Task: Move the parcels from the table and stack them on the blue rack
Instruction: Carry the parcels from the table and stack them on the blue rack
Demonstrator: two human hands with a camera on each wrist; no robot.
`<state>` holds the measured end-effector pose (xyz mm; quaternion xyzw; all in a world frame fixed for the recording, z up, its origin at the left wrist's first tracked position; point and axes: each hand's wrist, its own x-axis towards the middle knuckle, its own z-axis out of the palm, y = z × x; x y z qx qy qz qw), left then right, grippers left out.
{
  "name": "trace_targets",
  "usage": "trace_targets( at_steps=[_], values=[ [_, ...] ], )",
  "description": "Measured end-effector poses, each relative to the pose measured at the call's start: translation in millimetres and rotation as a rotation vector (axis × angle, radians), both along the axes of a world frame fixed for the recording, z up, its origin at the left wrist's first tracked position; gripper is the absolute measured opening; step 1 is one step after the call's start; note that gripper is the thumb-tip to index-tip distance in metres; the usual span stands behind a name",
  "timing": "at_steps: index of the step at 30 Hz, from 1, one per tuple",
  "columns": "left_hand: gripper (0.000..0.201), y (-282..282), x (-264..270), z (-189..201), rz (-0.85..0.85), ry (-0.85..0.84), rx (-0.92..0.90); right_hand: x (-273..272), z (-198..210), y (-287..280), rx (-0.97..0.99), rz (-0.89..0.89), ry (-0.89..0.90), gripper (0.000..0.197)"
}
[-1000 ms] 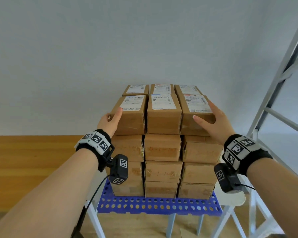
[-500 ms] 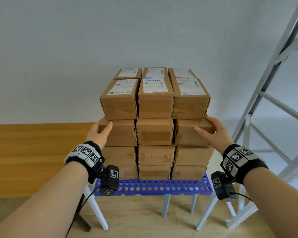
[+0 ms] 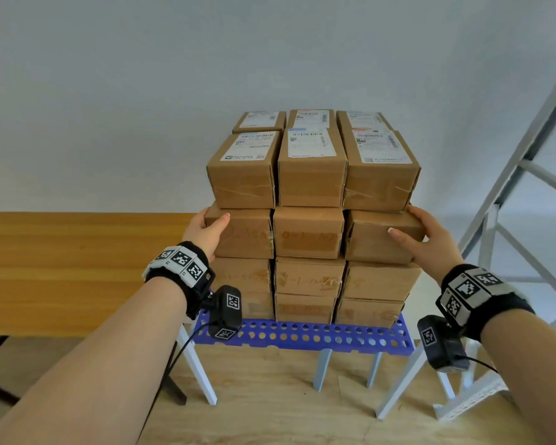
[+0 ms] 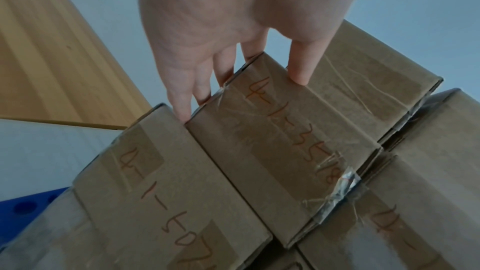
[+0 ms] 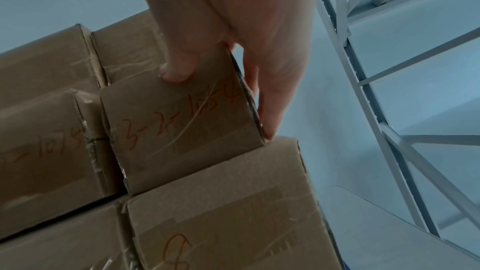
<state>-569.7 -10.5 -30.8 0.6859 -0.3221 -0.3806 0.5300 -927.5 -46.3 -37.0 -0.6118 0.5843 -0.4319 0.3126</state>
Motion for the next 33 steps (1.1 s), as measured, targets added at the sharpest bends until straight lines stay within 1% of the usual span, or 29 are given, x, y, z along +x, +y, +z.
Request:
trace_targets(
  at_steps=[1, 2, 3, 4, 7, 9, 12, 15, 16, 19, 21, 24, 26, 29, 33],
  values=[
    [0.069, 2, 1, 0, -0.007, -0.016, -0.010, 0, 0, 0, 0.008, 0.003, -0.014, 0.066],
    [0.077, 3, 3, -1, -0.028, -0.045, -0.020, -1, 0, 0, 0.022, 0.008, -0.035, 0.071],
    [0.086, 4, 4, -3, -0.057, -0.083, -0.016, -2, 0, 1, 0.038, 0.009, -0.058, 0.078],
    [0.091, 6, 5, -6, -0.068, -0.134, -0.016, -4, -3, 1, 0.056, 0.003, -0.080, 0.087],
    [0.092, 17, 8, -19, -0.018, -0.239, 0.015, -10, -18, 7, 0.120, -0.073, -0.057, 0.110],
    [0.098, 25, 12, -36, -0.016, -0.238, 0.055, -13, -36, 10, 0.187, -0.101, -0.053, 0.118],
    [0.102, 30, 15, -59, -0.033, -0.195, 0.124, -14, -62, 17, 0.261, -0.074, -0.009, 0.114],
    [0.096, 26, 15, -74, -0.076, -0.206, 0.144, -12, -77, 17, 0.206, -0.052, 0.036, 0.091],
    [0.094, 26, 14, -76, -0.091, -0.233, 0.145, -13, -81, 15, 0.191, -0.060, 0.032, 0.089],
    [0.083, 22, 12, -83, -0.072, -0.266, 0.104, -17, -91, 8, 0.180, -0.096, 0.000, 0.103],
    [0.075, 20, 12, -84, -0.043, -0.274, 0.080, -19, -94, 6, 0.209, -0.110, -0.029, 0.105],
    [0.074, 15, 19, -87, -0.043, -0.259, 0.072, -21, -97, 1, 0.242, -0.124, -0.093, 0.104],
    [0.075, 14, 24, -89, -0.054, -0.250, 0.099, -19, -95, 0, 0.245, -0.131, -0.106, 0.102],
    [0.067, 13, 24, -91, -0.038, -0.247, 0.115, -15, -96, 2, 0.235, -0.140, -0.128, 0.092],
    [0.062, 13, 24, -92, -0.023, -0.246, 0.102, -14, -97, 4, 0.226, -0.153, -0.101, 0.089]
  ],
)
